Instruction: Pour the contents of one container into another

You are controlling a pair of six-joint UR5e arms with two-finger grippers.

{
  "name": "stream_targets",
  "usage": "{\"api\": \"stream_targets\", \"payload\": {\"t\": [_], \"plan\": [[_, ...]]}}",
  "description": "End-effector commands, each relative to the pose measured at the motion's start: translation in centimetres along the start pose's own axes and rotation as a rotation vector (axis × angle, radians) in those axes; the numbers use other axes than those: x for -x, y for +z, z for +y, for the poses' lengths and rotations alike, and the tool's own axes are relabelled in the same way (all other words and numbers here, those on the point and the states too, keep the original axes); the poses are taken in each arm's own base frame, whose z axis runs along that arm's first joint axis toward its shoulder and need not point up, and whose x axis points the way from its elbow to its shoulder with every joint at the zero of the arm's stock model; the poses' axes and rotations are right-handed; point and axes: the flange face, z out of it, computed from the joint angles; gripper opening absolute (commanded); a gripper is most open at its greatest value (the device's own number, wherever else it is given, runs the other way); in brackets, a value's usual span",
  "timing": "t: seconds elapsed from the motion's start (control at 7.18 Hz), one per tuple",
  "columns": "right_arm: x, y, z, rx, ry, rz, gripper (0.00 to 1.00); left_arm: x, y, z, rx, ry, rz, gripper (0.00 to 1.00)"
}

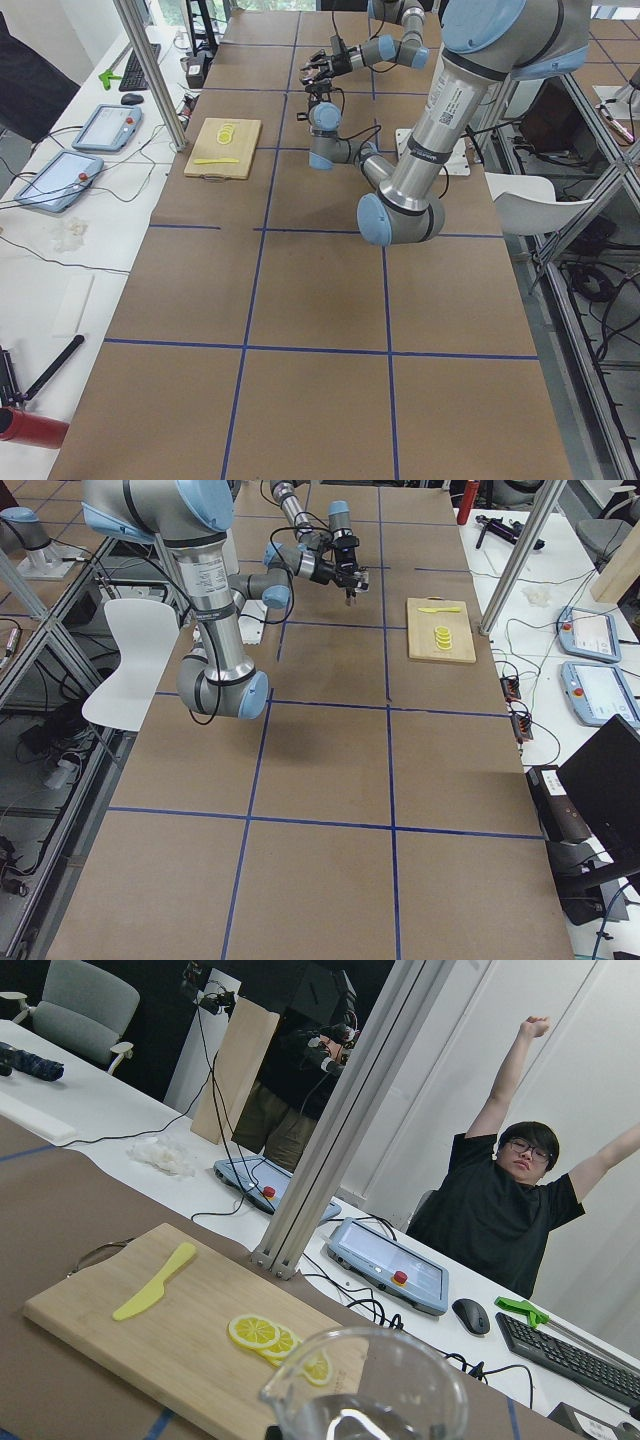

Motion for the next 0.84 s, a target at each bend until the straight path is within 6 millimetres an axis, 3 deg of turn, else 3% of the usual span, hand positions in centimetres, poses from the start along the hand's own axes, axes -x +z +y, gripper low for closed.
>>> {"api": "stream_targets", "payload": {"t": [0.0, 0.7], "plan": [[0.4, 0.0, 0.0, 0.006, -0.049, 0.017, 0.00, -0.1, 0.0, 0.0, 0.000, -0.002, 0.002, 0.00], [1.6, 0.2, -0.1, 0.057, -0.186, 0.070, 0.00, -0.1, 0.0, -0.1, -0.001, -0.001, 0.003, 0.00]]}}
